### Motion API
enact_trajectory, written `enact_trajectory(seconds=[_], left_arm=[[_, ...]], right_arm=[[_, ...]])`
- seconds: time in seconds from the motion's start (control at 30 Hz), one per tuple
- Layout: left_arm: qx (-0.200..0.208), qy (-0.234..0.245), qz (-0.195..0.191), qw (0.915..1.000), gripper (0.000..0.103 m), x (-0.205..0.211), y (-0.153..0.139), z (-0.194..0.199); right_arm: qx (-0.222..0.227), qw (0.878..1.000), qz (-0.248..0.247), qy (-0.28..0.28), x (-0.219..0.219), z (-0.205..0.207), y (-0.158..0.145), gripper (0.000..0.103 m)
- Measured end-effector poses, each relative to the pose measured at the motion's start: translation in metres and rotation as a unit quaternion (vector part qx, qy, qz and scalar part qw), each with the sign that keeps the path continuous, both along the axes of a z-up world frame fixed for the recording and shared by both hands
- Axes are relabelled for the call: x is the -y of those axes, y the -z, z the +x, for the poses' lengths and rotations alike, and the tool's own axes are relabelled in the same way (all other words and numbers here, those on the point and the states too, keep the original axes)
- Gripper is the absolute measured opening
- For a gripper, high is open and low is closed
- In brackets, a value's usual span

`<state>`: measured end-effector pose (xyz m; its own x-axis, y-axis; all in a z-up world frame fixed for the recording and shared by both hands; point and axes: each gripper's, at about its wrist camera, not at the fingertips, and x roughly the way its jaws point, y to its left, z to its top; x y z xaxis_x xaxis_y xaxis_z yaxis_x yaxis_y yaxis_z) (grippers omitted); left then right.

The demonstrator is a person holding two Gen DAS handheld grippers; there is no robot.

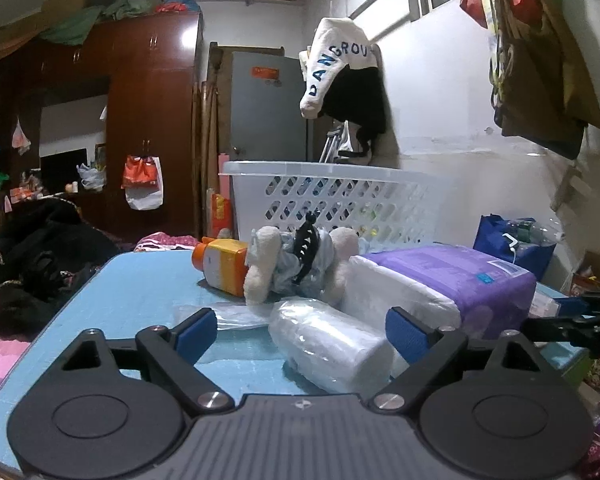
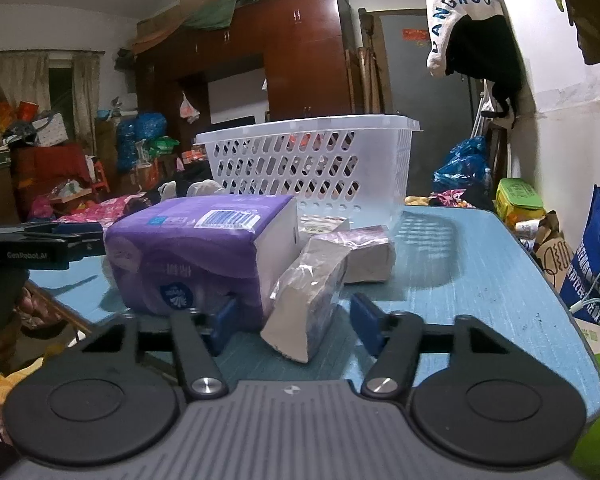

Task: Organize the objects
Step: 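Grasp the white wrapped roll with the left tool while the right tool grasps a wrapped paper packet, then lift both held items over the white basket and open both tools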

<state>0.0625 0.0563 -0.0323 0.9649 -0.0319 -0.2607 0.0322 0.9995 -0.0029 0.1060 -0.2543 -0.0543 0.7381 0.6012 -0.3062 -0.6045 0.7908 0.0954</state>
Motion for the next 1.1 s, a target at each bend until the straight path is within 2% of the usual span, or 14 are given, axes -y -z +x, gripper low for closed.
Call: enact_trajectory(seconds=[0.17, 0.33, 0.5, 0.6, 0.7, 0.77, 0.83, 0.87, 0.9, 1.0, 1.1], left_arm=[[-0.007, 0.011, 0.002, 0.9999, 0.092, 0.003, 0.001, 0.007], [-0.019, -0.001, -0.008, 0.9998, 0.091, -0.004, 0.000, 0.003], [-0.022, -0.024, 0.001, 0.9995, 0.089, -0.007, -0.003, -0.008], [-0.023, -0.011, 0.008, 0.9996, 0.086, -0.001, -0.005, -0.012], [-0.031, -0.010, 0.029, 0.9990, 0.086, 0.011, 0.000, 0.003], [-0.052, -0.012, 0.022, 0.9983, 0.086, 0.011, 0.007, 0.015], [-0.071, -0.010, 0.001, 0.9974, 0.081, 0.006, 0.015, 0.022], [-0.068, -0.010, 0.000, 0.9976, 0.071, 0.003, 0.018, 0.021], [-0.060, -0.018, 0.003, 0.9980, 0.058, 0.001, 0.019, 0.017], [-0.041, -0.025, -0.011, 0.9988, 0.057, -0.008, 0.017, 0.005], [-0.014, -0.031, 0.010, 0.9994, 0.057, -0.008, 0.014, -0.004]], right_arm=[[-0.003, 1.000, -0.001, 0.012, 0.003, 0.002, -0.003, 0.041], [-0.002, 1.000, 0.005, 0.025, 0.003, 0.004, -0.006, 0.043], [-0.005, 1.000, -0.001, 0.029, -0.005, 0.010, -0.005, 0.043], [-0.011, 1.000, -0.007, 0.024, -0.007, 0.012, -0.001, 0.042], [-0.008, 1.000, -0.011, 0.019, -0.008, 0.011, 0.001, 0.041], [-0.006, 1.000, -0.014, 0.017, -0.007, 0.011, 0.000, 0.040], [-0.007, 1.000, -0.011, 0.015, -0.004, 0.012, 0.000, 0.040], [-0.007, 1.000, -0.010, 0.014, -0.004, 0.012, 0.000, 0.040], [-0.006, 1.000, -0.010, 0.014, -0.003, 0.012, 0.000, 0.040], [-0.002, 1.000, -0.007, 0.013, -0.001, 0.010, -0.001, 0.039], [0.009, 1.000, -0.008, 0.011, 0.001, 0.007, -0.005, 0.039]])
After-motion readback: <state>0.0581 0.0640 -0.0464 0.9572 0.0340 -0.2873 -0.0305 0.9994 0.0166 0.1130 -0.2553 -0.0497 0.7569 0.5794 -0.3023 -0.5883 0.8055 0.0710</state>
